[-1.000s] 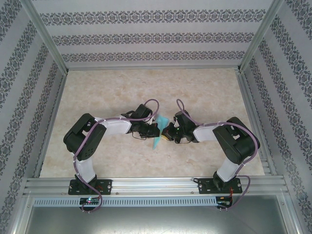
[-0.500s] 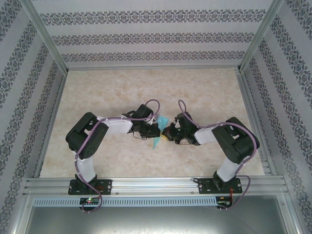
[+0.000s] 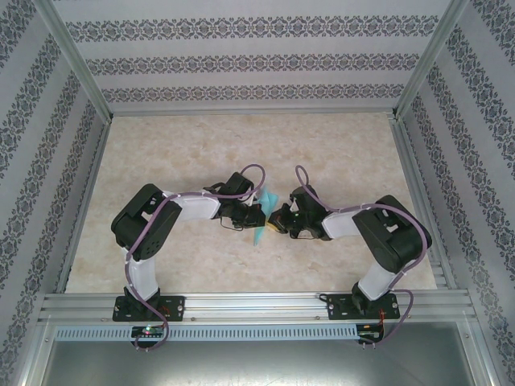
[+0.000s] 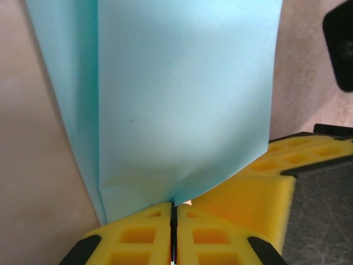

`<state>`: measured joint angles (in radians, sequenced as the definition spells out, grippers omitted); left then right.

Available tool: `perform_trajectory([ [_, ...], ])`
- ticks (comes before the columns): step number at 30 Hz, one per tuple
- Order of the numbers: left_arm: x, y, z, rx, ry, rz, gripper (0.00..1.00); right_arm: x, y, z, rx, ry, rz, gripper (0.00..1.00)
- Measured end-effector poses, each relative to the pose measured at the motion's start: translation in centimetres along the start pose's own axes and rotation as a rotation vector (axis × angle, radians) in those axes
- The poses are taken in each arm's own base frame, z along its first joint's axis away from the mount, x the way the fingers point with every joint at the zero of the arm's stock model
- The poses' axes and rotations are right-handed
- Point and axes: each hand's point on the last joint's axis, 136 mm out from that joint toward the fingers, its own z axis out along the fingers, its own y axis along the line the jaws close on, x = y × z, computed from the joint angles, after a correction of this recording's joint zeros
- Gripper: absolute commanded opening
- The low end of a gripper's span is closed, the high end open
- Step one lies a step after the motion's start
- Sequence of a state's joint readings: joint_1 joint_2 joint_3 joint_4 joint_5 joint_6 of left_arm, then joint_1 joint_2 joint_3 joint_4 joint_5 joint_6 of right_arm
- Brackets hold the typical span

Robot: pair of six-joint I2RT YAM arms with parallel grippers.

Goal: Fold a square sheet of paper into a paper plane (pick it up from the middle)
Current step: Fold the wing for the fifth time at the center of the table.

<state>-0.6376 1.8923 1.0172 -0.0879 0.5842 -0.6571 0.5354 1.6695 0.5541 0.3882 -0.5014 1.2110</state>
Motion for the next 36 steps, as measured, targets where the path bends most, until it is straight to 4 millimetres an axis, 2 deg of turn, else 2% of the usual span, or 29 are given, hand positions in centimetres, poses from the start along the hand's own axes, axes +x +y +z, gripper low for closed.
perform_trajectory([
  [7, -0.1, -0.3, 0.1, 0.019, 0.002, 0.017, 0.21, -1.9, 1.2, -2.6, -0.001, -0.057, -0.046, 0.11],
  [14, 0.0, -0.7, 0.1, 0.038, 0.006, 0.046, 0.25, -3.2, 1.4, -3.4, 0.01, -0.07, -0.073, 0.13],
  [18, 0.0, -0.7, 0.1, 0.041, 0.006, 0.06, 0.23, -3.2, 1.8, -3.0, 0.005, -0.048, -0.092, 0.12],
  [22, 0.0, -0.6, 0.1, 0.036, 0.005, 0.07, 0.15, -3.3, 2.3, -2.7, -0.004, -0.029, -0.106, 0.12],
  [26, 0.1, -0.4, 0.2, 0.031, 0.005, 0.08, 0.13, -3.3, 2.5, -1.9, -0.005, -0.006, -0.113, 0.11],
  [36, 0.1, -0.4, 0.2, 0.028, 0.004, 0.086, 0.12, -2.4, 0.9, 0.5, 0.04, 0.064, -0.095, 0.1],
])
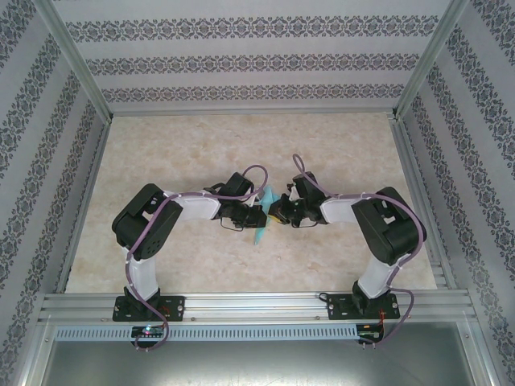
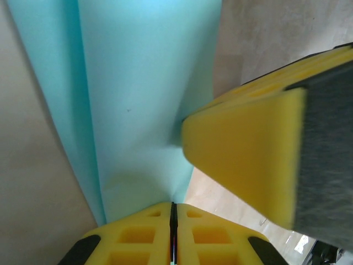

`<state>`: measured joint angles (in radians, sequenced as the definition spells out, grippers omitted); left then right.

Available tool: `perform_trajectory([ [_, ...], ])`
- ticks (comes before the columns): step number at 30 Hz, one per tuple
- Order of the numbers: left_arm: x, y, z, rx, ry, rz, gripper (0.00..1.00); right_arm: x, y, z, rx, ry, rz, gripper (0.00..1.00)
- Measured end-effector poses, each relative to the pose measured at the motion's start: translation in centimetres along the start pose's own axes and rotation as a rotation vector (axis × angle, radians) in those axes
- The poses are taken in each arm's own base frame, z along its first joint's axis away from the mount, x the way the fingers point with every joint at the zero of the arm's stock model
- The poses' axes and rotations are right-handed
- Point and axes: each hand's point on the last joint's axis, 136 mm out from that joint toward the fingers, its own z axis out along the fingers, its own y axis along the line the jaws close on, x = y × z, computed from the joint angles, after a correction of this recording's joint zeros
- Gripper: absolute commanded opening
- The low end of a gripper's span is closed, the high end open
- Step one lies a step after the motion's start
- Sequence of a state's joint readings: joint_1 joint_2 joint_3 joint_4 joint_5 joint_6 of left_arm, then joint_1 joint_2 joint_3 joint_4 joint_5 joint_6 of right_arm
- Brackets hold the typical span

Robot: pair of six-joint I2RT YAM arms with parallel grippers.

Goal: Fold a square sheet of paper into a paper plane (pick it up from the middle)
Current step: Fold the wing for the fifth time at the center of the table.

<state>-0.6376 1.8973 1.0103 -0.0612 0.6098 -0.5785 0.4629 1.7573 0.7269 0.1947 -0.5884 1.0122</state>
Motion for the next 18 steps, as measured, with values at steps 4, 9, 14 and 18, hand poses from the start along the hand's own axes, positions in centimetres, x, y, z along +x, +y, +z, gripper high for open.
perform_trajectory([
  [4, 0.0, 0.0, 0.0, 0.0, 0.0, 0.001, 0.13, -0.2, -0.1, 0.4, 0.006, 0.008, -0.013, 0.1],
  [9, 0.0, 0.0, 0.0, 0.0, -0.001, 0.008, 0.15, -0.4, -0.1, 0.6, 0.021, 0.018, -0.038, 0.09],
  [14, -0.1, -0.3, -0.4, 0.003, -0.006, 0.024, 0.2, -0.3, 0.0, 0.8, 0.046, 0.026, -0.065, 0.09],
  [18, -0.4, -1.1, -1.5, 0.003, -0.028, 0.038, 0.24, -0.4, 0.0, 0.9, 0.062, 0.027, -0.08, 0.09],
])
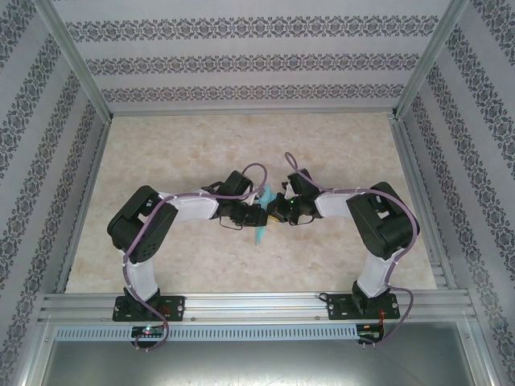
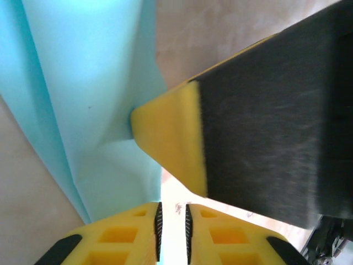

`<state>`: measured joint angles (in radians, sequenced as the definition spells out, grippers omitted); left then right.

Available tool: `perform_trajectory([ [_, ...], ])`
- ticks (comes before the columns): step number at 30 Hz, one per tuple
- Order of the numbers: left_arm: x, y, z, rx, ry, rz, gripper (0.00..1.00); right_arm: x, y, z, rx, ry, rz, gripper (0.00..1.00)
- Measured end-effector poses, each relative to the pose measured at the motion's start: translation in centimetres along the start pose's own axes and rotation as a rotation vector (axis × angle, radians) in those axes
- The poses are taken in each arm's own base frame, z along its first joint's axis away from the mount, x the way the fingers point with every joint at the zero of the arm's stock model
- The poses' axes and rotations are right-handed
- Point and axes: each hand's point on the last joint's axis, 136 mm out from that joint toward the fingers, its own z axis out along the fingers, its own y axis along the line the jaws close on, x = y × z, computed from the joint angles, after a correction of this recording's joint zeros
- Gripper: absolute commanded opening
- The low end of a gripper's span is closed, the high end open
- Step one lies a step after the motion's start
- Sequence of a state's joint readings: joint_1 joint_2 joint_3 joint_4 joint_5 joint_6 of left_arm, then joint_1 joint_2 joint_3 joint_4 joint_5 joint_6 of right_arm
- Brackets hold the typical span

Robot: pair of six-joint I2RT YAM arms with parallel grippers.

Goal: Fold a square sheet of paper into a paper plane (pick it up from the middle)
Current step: Fold the wing for the fifth time at the center of the table.

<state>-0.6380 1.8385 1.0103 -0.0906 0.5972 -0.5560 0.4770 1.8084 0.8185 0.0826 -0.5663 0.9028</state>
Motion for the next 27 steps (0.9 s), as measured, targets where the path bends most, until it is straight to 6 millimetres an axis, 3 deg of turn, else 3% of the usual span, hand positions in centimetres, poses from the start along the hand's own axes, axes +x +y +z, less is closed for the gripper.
perform_trajectory([
  [7, -0.9, -1.5, -2.3, 0.005, -0.064, 0.031, 0.21, 0.0, 0.0, 0.1, 0.009, 0.0, -0.019, 0.09],
  [27, 3.1, -0.6, -0.2, -0.039, 0.029, 0.009, 0.19, 0.0, 0.0, 0.1, 0.011, -0.002, -0.02, 0.08],
])
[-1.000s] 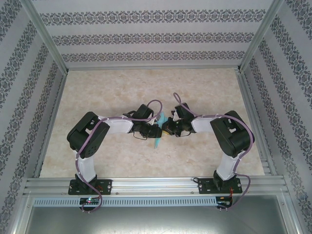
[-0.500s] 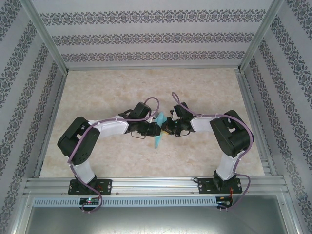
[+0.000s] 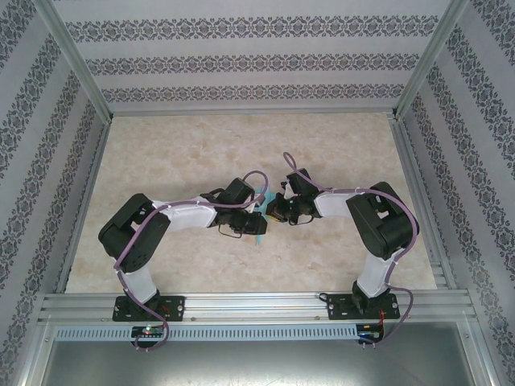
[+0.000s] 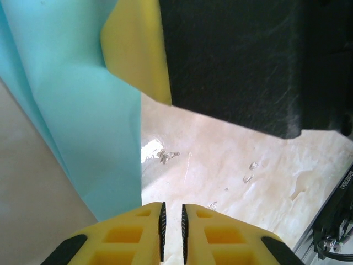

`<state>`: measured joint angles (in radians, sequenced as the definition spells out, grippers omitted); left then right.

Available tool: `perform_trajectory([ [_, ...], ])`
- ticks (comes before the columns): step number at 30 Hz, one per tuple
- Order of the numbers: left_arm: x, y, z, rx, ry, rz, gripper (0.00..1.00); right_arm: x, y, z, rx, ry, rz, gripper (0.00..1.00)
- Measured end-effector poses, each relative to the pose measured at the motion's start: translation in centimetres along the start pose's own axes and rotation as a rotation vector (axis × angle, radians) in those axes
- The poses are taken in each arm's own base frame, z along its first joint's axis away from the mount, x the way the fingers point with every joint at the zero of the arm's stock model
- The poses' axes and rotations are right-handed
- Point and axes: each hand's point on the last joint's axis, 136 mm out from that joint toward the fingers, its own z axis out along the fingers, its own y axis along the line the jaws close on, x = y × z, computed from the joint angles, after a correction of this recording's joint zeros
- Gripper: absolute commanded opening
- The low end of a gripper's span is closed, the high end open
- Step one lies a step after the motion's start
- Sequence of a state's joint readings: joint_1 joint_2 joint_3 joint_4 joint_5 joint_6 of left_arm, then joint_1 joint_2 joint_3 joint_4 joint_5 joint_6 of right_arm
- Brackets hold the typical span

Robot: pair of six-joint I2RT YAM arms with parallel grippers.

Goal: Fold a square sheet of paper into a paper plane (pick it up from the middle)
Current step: Fold the wing for the fifth time at the center of the table.

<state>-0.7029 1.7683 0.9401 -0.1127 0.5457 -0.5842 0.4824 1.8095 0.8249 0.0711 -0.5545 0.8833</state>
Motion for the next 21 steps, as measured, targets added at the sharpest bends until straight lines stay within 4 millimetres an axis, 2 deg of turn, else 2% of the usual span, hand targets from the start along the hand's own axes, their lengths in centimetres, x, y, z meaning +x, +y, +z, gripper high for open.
perform_trajectory([
  [13, 0.7, 0.6, 1.3, -0.014, 0.026, -0.017, 0.2, 0.0, -0.1, 0.0, -0.005, -0.004, -0.001, 0.07],
  [21, 0.7, 0.5, 1.4, -0.011, 0.025, -0.02, 0.22, 0.0, 0.0, 0.1, -0.01, -0.008, -0.004, 0.07],
])
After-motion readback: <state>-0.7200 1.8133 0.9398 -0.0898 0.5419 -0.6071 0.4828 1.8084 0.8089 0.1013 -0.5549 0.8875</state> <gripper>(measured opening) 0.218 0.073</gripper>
